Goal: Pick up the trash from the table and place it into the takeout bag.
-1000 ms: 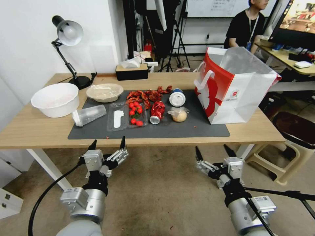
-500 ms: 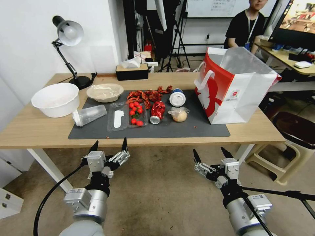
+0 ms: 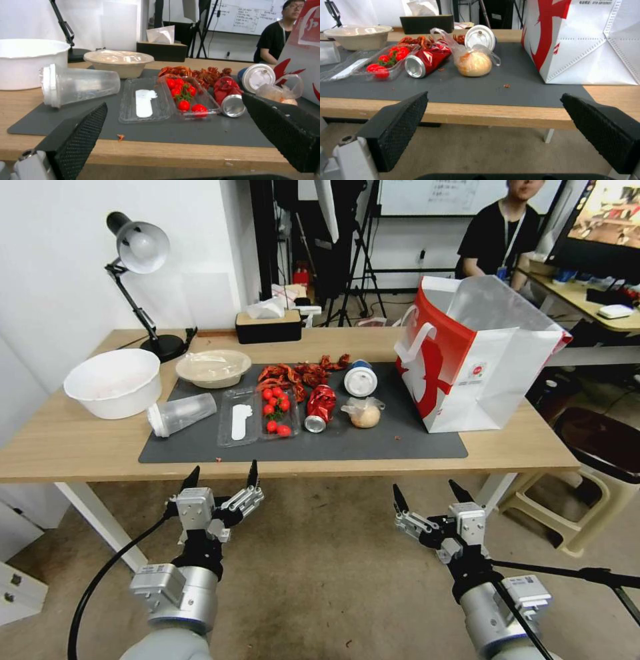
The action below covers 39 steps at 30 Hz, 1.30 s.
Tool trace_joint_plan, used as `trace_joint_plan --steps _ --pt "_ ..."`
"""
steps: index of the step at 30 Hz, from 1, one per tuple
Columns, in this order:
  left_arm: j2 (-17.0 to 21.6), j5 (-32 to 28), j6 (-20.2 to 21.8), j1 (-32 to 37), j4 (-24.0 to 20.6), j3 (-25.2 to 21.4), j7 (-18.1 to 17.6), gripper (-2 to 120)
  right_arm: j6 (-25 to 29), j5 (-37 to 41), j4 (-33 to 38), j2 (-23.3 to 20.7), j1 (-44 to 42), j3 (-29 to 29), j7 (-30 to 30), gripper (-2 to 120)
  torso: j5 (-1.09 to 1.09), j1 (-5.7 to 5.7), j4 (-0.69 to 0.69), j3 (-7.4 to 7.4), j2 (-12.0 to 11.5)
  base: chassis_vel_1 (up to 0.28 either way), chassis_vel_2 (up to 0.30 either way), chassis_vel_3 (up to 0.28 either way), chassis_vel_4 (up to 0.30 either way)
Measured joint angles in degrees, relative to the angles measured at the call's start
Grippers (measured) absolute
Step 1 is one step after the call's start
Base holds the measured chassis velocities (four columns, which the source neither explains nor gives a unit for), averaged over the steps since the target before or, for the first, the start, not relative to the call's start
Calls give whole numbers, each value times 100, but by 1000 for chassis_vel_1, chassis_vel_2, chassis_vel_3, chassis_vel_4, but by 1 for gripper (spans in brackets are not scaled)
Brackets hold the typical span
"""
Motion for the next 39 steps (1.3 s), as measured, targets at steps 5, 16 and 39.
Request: trace_joint_plan --steps 5,16,39 --pt "-6 17 -13 -1 29 0 7 100 0 -8 -20 -7 17 4 3 100 0 0 0 0 0 0 0 0 0" --pt "-13 54 -28 1 74 -20 46 100 1 -34 -74 -62 80 23 10 100 0 0 0 0 0 0 0 0 0" --pt "124 135 -48 -77 321 -100 97 100 294 1042 -1017 -400 1688 167 -2 100 1 -1 -1 0 0 0 0 0 0"
